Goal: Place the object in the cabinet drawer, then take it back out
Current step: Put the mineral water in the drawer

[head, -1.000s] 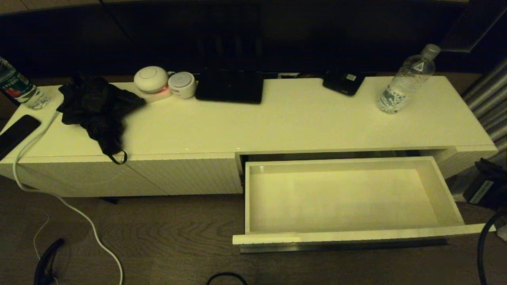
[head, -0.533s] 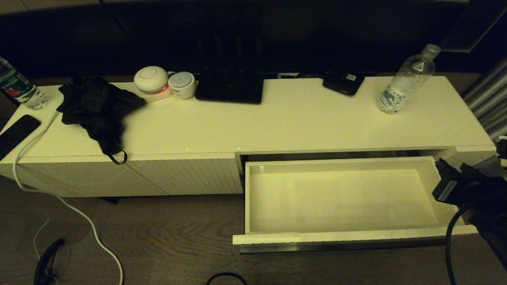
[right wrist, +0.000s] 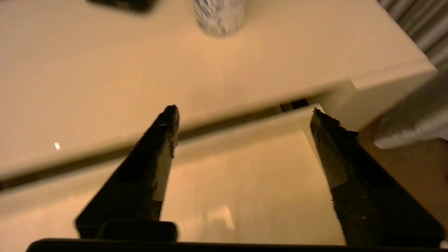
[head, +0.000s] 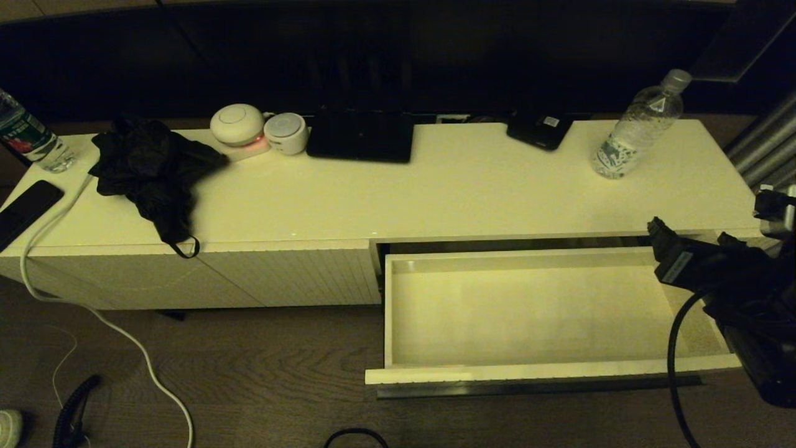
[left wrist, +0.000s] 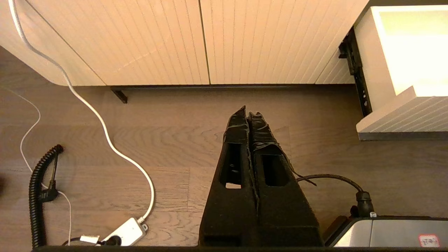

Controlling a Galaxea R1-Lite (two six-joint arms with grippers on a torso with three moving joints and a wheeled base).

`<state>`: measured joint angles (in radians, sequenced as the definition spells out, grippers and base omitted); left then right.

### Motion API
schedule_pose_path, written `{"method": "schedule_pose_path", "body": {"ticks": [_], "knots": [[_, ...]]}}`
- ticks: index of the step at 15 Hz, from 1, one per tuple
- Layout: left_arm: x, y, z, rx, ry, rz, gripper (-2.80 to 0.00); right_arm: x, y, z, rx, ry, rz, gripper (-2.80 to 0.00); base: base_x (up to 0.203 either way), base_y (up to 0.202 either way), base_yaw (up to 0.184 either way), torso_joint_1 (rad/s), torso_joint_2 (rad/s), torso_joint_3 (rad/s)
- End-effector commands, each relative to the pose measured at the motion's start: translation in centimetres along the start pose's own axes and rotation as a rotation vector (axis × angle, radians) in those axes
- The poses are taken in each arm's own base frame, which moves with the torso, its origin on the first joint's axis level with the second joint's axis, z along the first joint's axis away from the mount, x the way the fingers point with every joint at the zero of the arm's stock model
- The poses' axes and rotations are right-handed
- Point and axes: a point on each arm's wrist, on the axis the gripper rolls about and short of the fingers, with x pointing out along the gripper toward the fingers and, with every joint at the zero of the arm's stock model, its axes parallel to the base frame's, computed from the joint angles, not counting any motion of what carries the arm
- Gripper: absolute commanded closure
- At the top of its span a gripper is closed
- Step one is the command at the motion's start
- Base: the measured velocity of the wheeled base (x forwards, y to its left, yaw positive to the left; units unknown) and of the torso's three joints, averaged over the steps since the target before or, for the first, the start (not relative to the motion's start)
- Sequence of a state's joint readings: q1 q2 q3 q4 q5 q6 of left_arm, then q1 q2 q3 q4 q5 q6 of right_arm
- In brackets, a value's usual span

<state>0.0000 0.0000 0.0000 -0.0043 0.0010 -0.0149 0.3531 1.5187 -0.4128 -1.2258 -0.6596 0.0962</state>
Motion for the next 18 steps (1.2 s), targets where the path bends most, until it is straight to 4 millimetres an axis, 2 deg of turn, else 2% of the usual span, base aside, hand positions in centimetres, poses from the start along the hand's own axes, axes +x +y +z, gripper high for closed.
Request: {"method": "schedule_pose_path", "body": {"ticks": [1, 6, 11, 15, 18], "knots": [[0.0, 0.0, 0.0, 0.000, 0.000, 0.001, 0.00, 2.1, 0.9, -0.8, -0.002, -0.011, -0.023, -2.80, 0.000, 0.000, 0.000, 0.000, 0.00, 0.000], [0.0, 0.0, 0.0, 0.000, 0.000, 0.001, 0.00, 5.8, 0.9, 0.5, -0.025, -0.114, -0.100, -2.80, 0.000, 0.000, 0.000, 0.000, 0.00, 0.000], [0.0, 0.0, 0.0, 0.000, -0.002, 0.001, 0.00, 8.0, 1.5, 1.6, -0.036, -0.205, -0.102, -2.80, 0.000, 0.000, 0.000, 0.000, 0.00, 0.000], [0.0, 0.0, 0.0, 0.000, -0.001, 0.001, 0.00, 9.7, 1.8, 0.8, -0.042, -0.204, -0.118, -2.80, 0.000, 0.000, 0.000, 0.000, 0.00, 0.000], [0.0, 0.0, 0.0, 0.000, 0.000, 0.001, 0.00, 11.4, 1.4, 0.9, -0.035, -0.231, -0.151, -2.80, 0.000, 0.000, 0.000, 0.000, 0.00, 0.000]]}}
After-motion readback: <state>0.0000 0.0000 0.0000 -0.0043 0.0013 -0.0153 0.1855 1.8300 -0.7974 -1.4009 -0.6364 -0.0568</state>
